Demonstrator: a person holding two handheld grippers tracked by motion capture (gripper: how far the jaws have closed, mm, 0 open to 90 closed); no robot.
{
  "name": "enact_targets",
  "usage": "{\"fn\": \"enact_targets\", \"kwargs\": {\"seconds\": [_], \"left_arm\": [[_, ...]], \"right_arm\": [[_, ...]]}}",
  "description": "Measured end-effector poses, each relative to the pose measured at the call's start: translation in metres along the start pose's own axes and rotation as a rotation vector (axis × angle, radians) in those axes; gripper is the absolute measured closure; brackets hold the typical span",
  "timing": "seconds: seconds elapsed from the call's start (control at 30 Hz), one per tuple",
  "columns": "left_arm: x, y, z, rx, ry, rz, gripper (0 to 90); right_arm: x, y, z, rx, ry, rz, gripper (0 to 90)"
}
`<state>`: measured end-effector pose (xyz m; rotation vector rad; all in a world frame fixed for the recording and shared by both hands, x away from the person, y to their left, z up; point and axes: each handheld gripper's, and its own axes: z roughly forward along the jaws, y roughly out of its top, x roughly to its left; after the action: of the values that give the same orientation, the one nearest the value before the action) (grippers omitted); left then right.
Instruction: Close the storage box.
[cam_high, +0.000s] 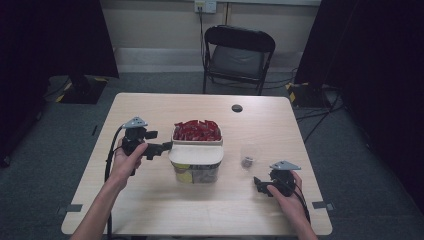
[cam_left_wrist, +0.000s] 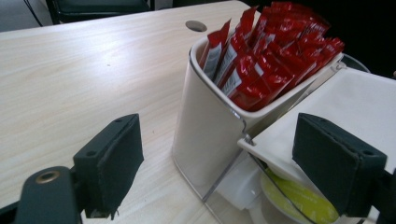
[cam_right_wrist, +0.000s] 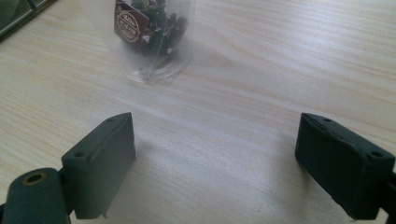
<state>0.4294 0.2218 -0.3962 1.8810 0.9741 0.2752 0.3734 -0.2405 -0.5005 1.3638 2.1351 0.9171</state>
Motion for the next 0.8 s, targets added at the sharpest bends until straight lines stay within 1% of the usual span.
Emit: {"fn": "enact_targets", "kwargs": {"seconds": [0.13,0.17,0.3,0.43,0.47,0.57,0.67,0.73,0.77,0.8], "left_arm": [[0.0,-0.003,0.002,0.017,-0.001,-0.006,15.8],[0.0,-0.004,0.002,0.026,0.0,0.001,15.8],[-0.001,-0.005,0.003,0.024,-0.005,0.001,15.8],[0.0,-0.01,0.005,0.043,0.005,0.003,15.8],[0.0,-0.012,0.005,0.031,-0.004,-0.015,15.3],[-0.001,-0.016,0.002,0.032,-0.018,-0.023,15.2],[-0.001,-0.017,-0.004,0.025,-0.001,-0.011,15.6],[0.001,-0.019,-0.011,0.002,-0.015,-0.02,15.6],[0.002,-0.02,-0.013,-0.005,-0.013,-0.024,15.6],[0.004,-0.022,-0.018,-0.007,0.007,-0.026,15.6]], "right_arm": [[0.0,0.0,0.0,0.0,0.0,0.0,11.7],[0.0,0.0,0.0,0.0,0.0,0.0,11.6],[0.0,0.0,0.0,0.0,0.0,0.0,11.7],[0.0,0.0,0.0,0.0,0.0,0.0,11.7],[0.0,0.0,0.0,0.0,0.0,0.0,11.7],[0.0,0.0,0.0,0.0,0.0,0.0,11.6],[0.0,0.0,0.0,0.0,0.0,0.0,11.6],[0.0,0.0,0.0,0.0,0.0,0.0,11.6],[0.0,0.0,0.0,0.0,0.0,0.0,11.6],[0.0,0.0,0.0,0.0,0.0,0.0,11.7]]}}
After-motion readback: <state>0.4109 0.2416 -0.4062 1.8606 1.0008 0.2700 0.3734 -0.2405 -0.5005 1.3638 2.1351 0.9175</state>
